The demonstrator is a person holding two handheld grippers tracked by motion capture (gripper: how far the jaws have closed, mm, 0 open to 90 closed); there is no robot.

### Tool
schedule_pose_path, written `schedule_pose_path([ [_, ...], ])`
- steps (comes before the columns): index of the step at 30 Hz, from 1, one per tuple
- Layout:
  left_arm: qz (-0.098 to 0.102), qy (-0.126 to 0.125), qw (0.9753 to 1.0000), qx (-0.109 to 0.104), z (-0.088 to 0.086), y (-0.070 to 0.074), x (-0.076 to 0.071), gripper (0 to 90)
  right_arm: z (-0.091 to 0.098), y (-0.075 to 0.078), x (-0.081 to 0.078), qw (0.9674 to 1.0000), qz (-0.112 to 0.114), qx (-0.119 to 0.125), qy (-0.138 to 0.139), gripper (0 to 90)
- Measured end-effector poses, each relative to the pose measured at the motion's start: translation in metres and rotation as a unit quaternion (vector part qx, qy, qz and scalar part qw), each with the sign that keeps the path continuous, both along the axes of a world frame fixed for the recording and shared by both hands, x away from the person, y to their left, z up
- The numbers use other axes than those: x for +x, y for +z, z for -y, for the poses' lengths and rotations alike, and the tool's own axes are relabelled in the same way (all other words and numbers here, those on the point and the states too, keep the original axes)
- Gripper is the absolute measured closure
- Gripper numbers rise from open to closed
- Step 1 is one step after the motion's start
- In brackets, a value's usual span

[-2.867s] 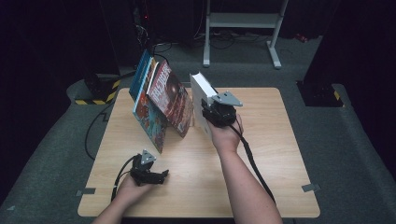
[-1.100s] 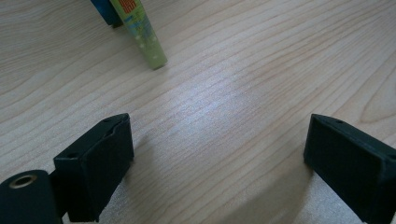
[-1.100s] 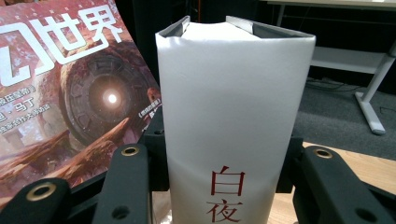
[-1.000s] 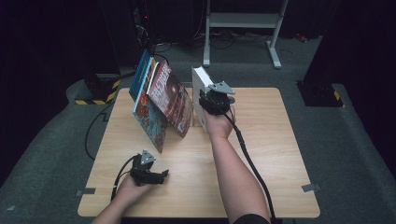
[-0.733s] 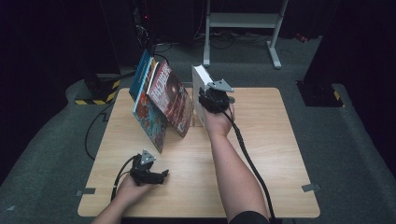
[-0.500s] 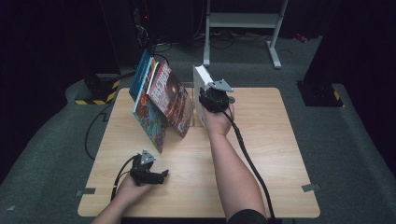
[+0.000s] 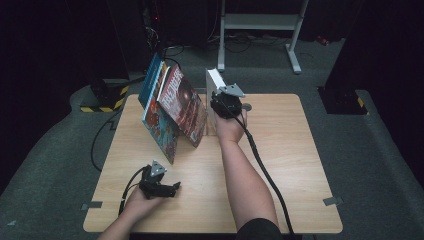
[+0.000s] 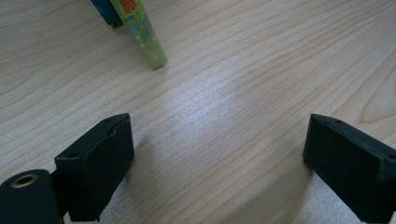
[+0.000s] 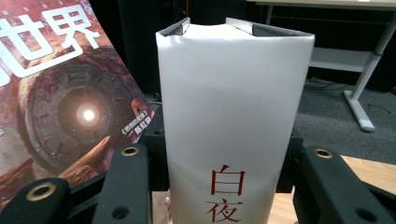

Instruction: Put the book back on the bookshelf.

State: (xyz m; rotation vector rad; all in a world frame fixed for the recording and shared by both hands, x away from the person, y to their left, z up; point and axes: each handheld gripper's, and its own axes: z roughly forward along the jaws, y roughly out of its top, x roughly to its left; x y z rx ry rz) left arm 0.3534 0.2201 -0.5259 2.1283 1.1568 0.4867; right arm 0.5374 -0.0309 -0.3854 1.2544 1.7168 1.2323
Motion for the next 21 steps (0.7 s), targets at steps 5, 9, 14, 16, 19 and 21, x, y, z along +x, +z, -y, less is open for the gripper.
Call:
schedule_pose_path([
  [5,-0.001,0.0,1.0,-0.002,0.0001,-0.0001,-0.0002,8.9,-0.0014,-0.0027,0.0045,1.0,0.002,-0.002,-0.004,54.2],
  [9,-0.002,0.0,1.0,-0.002,0.0,0.0,-0.0003,9.0,-0.0018,-0.0047,0.0062,1.0,0.004,-0.002,-0.008,54.2],
  [14,-0.003,0.0,1.0,-0.002,0.0,0.0002,-0.0003,9.1,-0.0032,-0.0054,0.0062,0.9999,0.008,-0.002,-0.007,54.2],
  [16,-0.003,0.0,1.0,-0.003,0.0001,0.0,-0.0004,9.1,-0.0041,-0.006,0.0064,0.9999,0.008,0.001,-0.008,54.2],
  [19,-0.002,0.0,1.0,-0.003,0.0001,0.0,-0.0005,9.2,-0.0053,-0.0066,0.0068,0.9999,0.01,-0.002,-0.007,54.2],
  [21,-0.002,0.0,1.0,-0.003,0.0001,0.0,-0.0005,9.2,-0.0058,-0.007,0.0074,0.9999,0.012,-0.001,-0.007,54.2],
])
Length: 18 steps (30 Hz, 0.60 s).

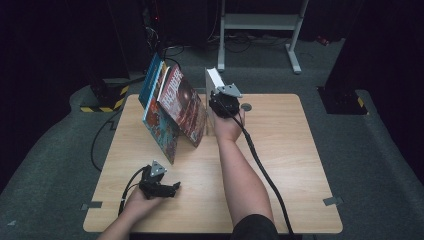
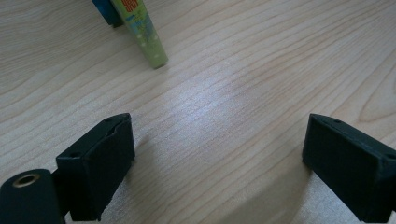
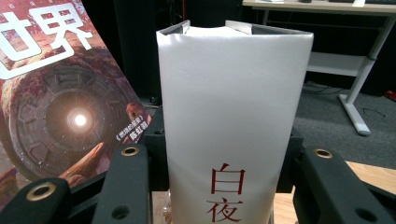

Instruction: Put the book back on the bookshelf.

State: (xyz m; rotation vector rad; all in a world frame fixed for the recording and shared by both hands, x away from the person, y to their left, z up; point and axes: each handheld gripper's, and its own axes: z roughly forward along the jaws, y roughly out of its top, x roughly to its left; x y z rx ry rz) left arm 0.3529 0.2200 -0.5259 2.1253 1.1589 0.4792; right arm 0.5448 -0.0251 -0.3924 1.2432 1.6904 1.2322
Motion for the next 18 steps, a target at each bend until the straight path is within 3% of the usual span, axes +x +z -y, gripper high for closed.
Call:
schedule_pose_path([
  [18,0.0,0.0,1.0,-0.001,0.0,0.0,0.0,9.5,-0.002,-0.011,-0.001,0.9999,0.011,0.0,0.002,54.1],
])
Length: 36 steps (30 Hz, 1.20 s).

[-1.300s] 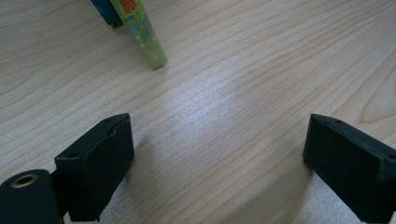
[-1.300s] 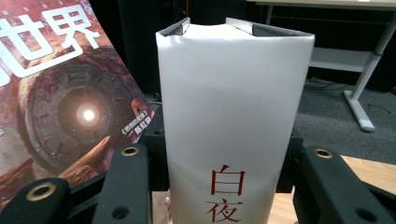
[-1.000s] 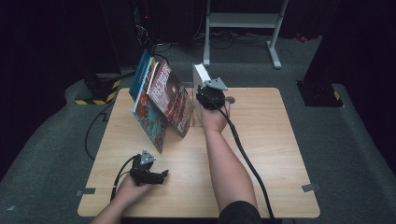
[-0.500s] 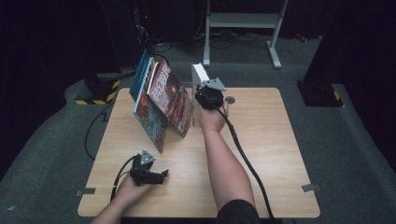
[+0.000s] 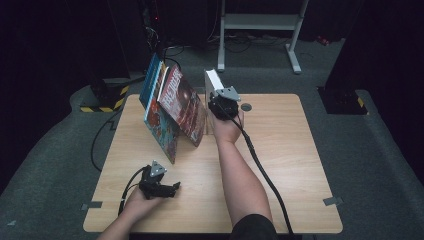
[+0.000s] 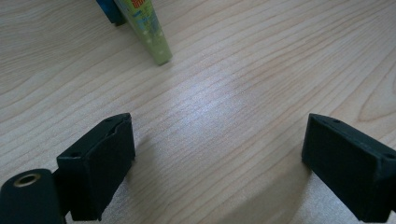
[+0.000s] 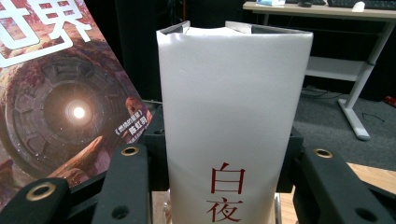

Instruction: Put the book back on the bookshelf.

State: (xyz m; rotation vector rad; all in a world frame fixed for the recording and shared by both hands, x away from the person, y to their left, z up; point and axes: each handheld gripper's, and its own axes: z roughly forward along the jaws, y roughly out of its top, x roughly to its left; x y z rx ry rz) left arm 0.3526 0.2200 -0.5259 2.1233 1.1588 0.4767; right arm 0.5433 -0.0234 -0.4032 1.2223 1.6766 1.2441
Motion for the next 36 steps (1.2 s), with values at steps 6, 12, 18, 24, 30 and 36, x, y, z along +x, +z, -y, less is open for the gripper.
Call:
schedule_pose_path([
  [6,0.0,0.001,1.0,-0.001,0.0,0.0,0.0,9.5,0.003,-0.003,-0.004,1.0,0.002,0.0,0.002,53.6],
  [12,0.001,0.002,1.0,-0.001,0.0,0.0,0.0,9.5,0.006,-0.006,-0.008,1.0,0.0,0.001,0.005,53.1],
  [18,0.001,0.001,1.0,0.0,0.0,0.0,0.0,9.6,0.008,-0.009,-0.013,1.0,-0.001,-0.001,0.006,52.6],
  [24,0.002,0.0,1.0,0.0,0.0,0.0,0.0,9.6,0.009,-0.01,-0.017,1.0,-0.005,-0.003,0.008,52.2],
  [30,0.003,0.0,1.0,0.0,0.0,0.0,0.0,9.6,0.012,-0.013,-0.019,0.9999,-0.006,-0.002,0.01,51.8],
  [36,0.005,0.0,1.0,0.001,0.0,0.0,-0.001,9.8,0.014,-0.014,-0.02,0.9999,-0.009,0.005,0.01,51.4],
])
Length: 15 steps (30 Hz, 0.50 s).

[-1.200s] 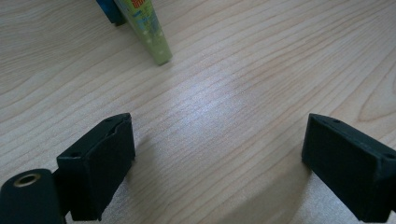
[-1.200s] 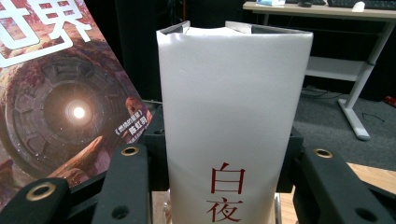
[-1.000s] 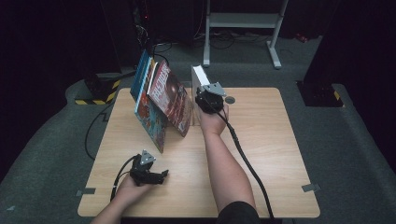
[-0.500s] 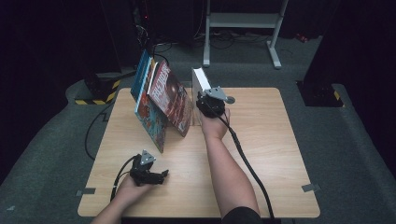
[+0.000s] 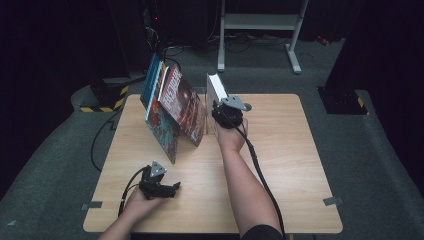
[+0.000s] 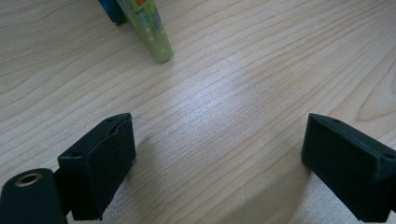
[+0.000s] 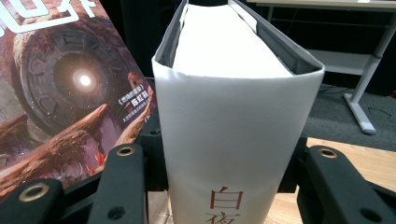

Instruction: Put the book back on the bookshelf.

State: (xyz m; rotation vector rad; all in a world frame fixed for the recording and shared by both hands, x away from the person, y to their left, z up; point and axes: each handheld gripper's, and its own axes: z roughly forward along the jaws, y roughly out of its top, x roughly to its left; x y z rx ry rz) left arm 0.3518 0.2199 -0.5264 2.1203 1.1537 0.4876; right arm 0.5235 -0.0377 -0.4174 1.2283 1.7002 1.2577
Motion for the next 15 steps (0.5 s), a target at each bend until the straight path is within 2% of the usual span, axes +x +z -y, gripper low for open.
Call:
schedule_pose_path([
  [8,0.001,0.0,1.0,0.0,-0.0004,-0.0001,-0.0004,10.0,0.0023,0.0029,0.0006,1.0,-0.006,0.001,-0.001,46.3],
  [15,0.001,0.002,1.0,-0.003,-0.0006,-0.0003,-0.0011,10.5,0.0022,0.0067,0.0012,0.9998,-0.013,0.006,0.014,29.1],
])
